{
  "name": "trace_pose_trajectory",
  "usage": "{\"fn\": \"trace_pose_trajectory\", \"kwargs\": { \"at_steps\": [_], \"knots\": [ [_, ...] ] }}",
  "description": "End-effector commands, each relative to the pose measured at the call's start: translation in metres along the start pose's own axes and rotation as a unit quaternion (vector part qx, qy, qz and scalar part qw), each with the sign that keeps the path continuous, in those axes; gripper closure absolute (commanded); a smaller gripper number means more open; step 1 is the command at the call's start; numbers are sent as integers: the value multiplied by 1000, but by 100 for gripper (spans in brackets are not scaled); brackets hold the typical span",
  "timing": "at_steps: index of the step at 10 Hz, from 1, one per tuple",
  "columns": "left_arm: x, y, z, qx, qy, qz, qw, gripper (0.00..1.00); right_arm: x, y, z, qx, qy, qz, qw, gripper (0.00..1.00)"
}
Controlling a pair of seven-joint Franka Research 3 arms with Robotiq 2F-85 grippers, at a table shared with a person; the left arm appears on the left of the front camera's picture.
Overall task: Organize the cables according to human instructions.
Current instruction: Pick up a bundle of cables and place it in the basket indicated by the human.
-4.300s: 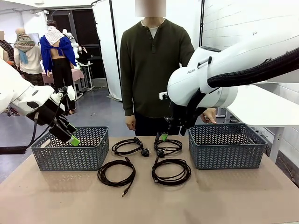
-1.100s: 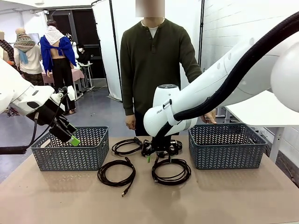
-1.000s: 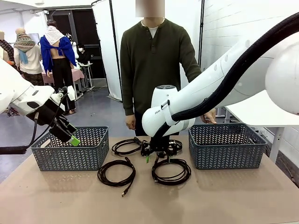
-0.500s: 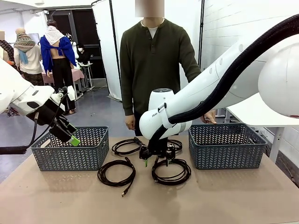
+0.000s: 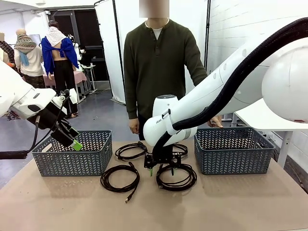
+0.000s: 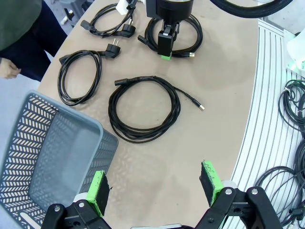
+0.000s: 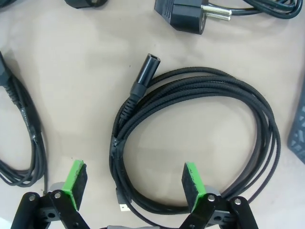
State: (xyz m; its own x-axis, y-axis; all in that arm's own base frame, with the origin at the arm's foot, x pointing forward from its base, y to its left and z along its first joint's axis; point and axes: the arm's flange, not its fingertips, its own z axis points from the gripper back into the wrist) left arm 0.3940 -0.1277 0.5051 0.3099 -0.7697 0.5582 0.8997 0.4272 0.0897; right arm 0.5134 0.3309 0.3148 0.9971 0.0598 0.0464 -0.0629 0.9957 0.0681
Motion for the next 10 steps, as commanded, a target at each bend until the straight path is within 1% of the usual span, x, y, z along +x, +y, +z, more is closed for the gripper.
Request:
{"fn": "trace_pose_trajectory", "kwargs": {
  "at_steps": [1,5,10],
  "knots": [
    [-1,5,0,-7,-8,-6,1000,0,6,6,-3,-14,3,-9,1000,0],
    [-1,5,0,-7,-8,-6,1000,0,8,8,-6,-34,16,-1,999,0],
    [-1,5,0,-7,-8,-6,1000,0,12,10,-10,-57,15,10,998,0]
  ]
}}
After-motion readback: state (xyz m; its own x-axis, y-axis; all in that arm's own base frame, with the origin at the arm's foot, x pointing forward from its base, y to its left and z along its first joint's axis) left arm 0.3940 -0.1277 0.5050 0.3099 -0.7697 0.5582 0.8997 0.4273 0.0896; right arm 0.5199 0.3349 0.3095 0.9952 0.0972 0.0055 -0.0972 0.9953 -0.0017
